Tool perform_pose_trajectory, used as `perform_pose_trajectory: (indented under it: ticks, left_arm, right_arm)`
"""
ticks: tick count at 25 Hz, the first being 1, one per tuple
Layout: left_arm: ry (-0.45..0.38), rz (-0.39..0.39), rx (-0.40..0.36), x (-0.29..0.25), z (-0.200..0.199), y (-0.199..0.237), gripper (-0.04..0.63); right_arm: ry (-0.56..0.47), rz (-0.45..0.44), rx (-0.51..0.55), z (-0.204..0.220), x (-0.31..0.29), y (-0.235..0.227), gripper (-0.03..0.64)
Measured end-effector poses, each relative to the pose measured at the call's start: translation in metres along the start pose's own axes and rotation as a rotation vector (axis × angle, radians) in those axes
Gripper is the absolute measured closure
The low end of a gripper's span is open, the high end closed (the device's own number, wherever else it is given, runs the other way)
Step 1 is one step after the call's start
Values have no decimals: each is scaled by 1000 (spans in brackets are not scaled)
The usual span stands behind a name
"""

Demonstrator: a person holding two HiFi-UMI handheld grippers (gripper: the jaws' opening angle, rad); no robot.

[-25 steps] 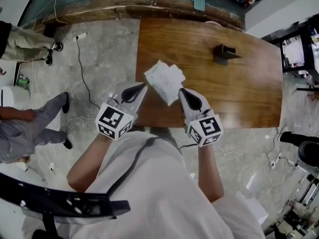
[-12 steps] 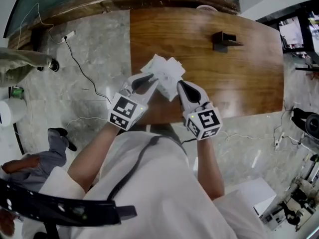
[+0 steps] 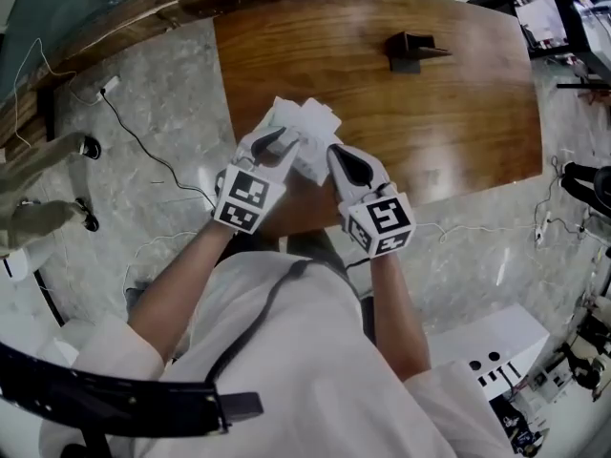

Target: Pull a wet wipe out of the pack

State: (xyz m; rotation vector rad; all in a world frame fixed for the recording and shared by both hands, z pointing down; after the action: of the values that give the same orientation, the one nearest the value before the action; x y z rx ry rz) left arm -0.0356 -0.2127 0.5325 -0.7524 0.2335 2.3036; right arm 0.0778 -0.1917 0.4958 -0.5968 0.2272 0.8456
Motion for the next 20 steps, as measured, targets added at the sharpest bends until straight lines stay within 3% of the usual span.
perform_pose_trajectory:
  ticks: [12,15,20]
  left_arm:
    - [17,12,-7,-20,3,2,525]
    - [8,-18,12,-20,1,8,584]
    - [11,-47,68,-19,8,21,590]
  right_arm:
    - [58,30,16,23,-26,-9,609]
    - [95,26,41,30,-34,-9,609]
    - [140,20,79,37,-46,-5,598]
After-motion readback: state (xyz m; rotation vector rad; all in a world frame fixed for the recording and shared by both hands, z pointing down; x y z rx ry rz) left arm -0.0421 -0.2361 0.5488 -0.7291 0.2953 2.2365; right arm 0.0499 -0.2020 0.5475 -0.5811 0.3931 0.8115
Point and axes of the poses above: the fingertips, and each gripper's own axes: x backward along the fingers, y to its left, z out of its underside, the point moved 4 cm from there along x, backward along the fingers, and after that the axes turned 8 degrees about -x, right-handed, at the moved point
